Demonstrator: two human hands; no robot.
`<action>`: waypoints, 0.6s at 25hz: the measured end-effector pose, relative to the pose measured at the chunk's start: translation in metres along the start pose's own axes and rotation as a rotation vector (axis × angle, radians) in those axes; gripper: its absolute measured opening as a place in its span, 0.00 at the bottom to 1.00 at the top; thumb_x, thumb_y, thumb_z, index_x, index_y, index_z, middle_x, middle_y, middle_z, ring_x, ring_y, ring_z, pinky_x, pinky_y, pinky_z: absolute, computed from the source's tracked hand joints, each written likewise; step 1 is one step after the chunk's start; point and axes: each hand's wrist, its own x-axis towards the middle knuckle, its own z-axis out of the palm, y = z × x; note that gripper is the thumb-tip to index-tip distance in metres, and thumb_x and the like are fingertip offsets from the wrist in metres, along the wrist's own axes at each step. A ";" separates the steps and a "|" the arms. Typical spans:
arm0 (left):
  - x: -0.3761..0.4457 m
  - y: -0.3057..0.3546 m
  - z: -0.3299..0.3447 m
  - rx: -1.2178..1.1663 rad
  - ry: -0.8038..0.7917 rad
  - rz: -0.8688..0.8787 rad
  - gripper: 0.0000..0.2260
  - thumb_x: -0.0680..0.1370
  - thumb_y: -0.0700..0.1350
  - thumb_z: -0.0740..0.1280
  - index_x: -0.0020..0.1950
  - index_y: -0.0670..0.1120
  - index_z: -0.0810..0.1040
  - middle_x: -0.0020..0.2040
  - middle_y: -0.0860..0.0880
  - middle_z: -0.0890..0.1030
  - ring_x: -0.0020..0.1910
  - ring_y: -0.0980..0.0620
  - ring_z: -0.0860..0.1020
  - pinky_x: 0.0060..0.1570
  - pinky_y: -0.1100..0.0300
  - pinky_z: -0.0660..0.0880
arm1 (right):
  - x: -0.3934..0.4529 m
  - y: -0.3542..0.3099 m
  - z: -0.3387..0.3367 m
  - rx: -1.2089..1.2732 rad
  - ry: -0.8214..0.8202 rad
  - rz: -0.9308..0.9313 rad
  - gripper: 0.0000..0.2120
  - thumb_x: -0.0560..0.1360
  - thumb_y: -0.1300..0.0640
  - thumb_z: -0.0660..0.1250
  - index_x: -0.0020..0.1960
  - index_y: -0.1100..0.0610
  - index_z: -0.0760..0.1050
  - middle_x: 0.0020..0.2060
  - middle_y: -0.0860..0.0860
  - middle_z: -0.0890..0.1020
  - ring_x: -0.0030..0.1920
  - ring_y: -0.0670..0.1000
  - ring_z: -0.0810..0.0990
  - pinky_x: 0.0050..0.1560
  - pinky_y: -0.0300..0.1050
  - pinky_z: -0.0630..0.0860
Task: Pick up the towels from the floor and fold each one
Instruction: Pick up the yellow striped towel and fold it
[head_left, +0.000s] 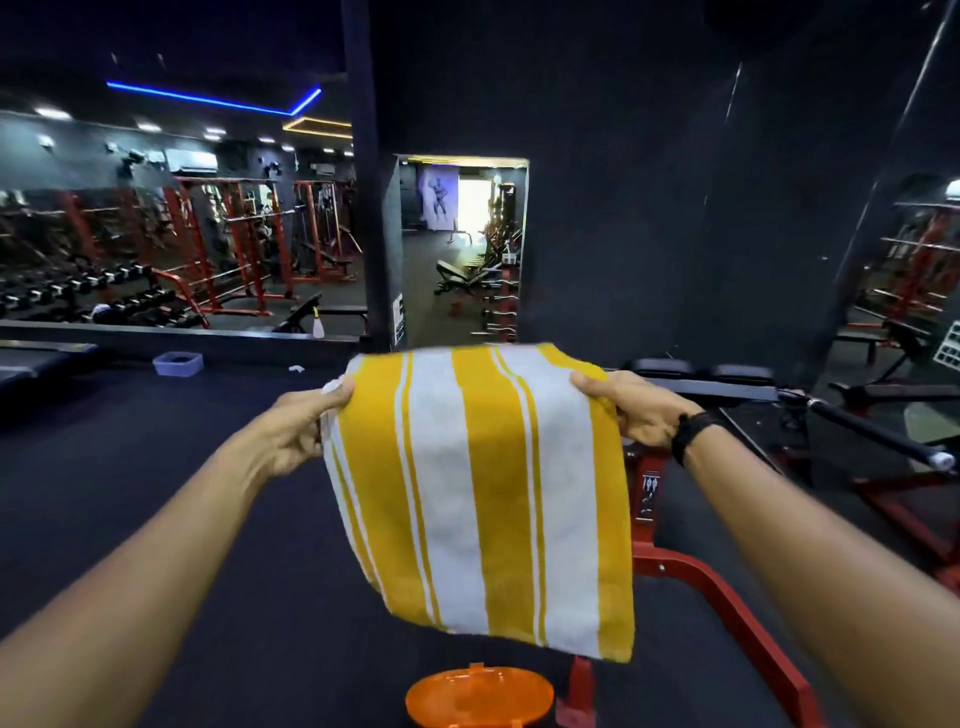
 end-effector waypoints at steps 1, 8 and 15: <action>-0.004 0.000 0.000 0.023 -0.073 0.043 0.25 0.69 0.49 0.72 0.65 0.45 0.76 0.53 0.45 0.84 0.51 0.47 0.82 0.47 0.52 0.79 | 0.000 0.000 0.002 0.023 0.014 -0.037 0.17 0.73 0.53 0.69 0.57 0.61 0.78 0.45 0.54 0.86 0.43 0.51 0.85 0.43 0.46 0.83; -0.012 0.003 0.014 -0.078 0.167 0.306 0.25 0.70 0.32 0.72 0.64 0.45 0.70 0.59 0.39 0.80 0.55 0.43 0.80 0.52 0.49 0.79 | 0.003 0.004 0.005 -0.024 0.179 -0.228 0.53 0.42 0.52 0.86 0.62 0.62 0.70 0.52 0.60 0.82 0.50 0.57 0.84 0.45 0.51 0.82; -0.015 0.018 0.004 0.347 0.139 0.386 0.29 0.64 0.36 0.78 0.64 0.46 0.76 0.55 0.46 0.81 0.54 0.45 0.80 0.53 0.50 0.79 | -0.004 -0.011 0.004 -0.458 0.255 -0.395 0.26 0.62 0.63 0.80 0.59 0.59 0.78 0.49 0.58 0.83 0.51 0.57 0.82 0.53 0.58 0.80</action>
